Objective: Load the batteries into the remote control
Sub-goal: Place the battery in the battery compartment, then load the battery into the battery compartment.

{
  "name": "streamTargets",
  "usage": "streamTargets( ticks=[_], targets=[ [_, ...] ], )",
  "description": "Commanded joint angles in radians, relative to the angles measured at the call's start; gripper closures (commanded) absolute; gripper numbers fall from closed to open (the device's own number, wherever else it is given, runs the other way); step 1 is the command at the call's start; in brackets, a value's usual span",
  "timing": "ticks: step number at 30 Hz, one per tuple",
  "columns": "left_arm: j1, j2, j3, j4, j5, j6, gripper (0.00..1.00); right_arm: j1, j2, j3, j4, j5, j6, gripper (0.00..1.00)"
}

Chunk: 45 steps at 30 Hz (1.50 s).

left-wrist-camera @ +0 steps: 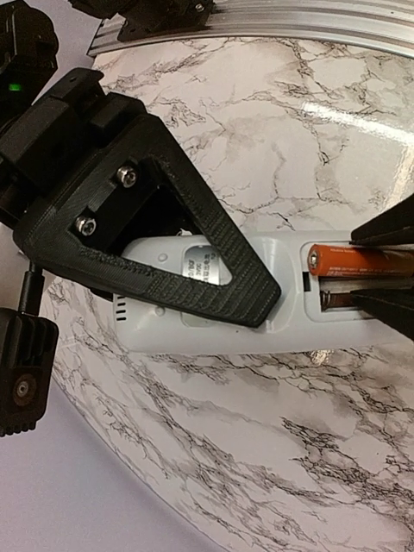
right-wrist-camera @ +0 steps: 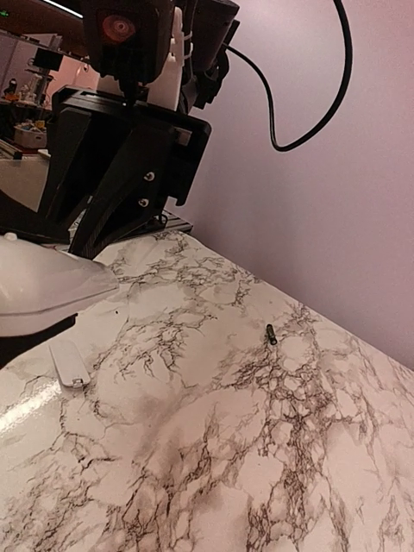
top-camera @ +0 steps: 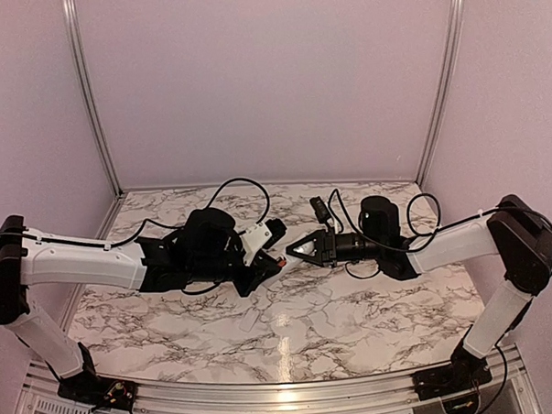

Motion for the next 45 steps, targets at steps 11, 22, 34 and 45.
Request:
streamTargets(
  ticks=[11,22,34,45],
  targets=[
    [0.004,0.016,0.026,-0.112,-0.02,0.008,0.7,0.004,-0.005,0.011,0.057,-0.049,-0.002,1.0],
    [0.004,-0.046,0.018,-0.097,-0.023,0.058,0.59,0.004,0.021,0.015,0.025,-0.072,-0.013,1.0],
    [0.004,-0.146,0.007,-0.134,0.071,0.209,0.51,0.004,0.031,0.021,-0.036,-0.14,-0.051,1.0],
    [0.0,-0.234,-0.003,-0.352,0.177,0.544,0.52,0.018,0.066,0.042,-0.127,-0.266,-0.115,1.0]
  ],
)
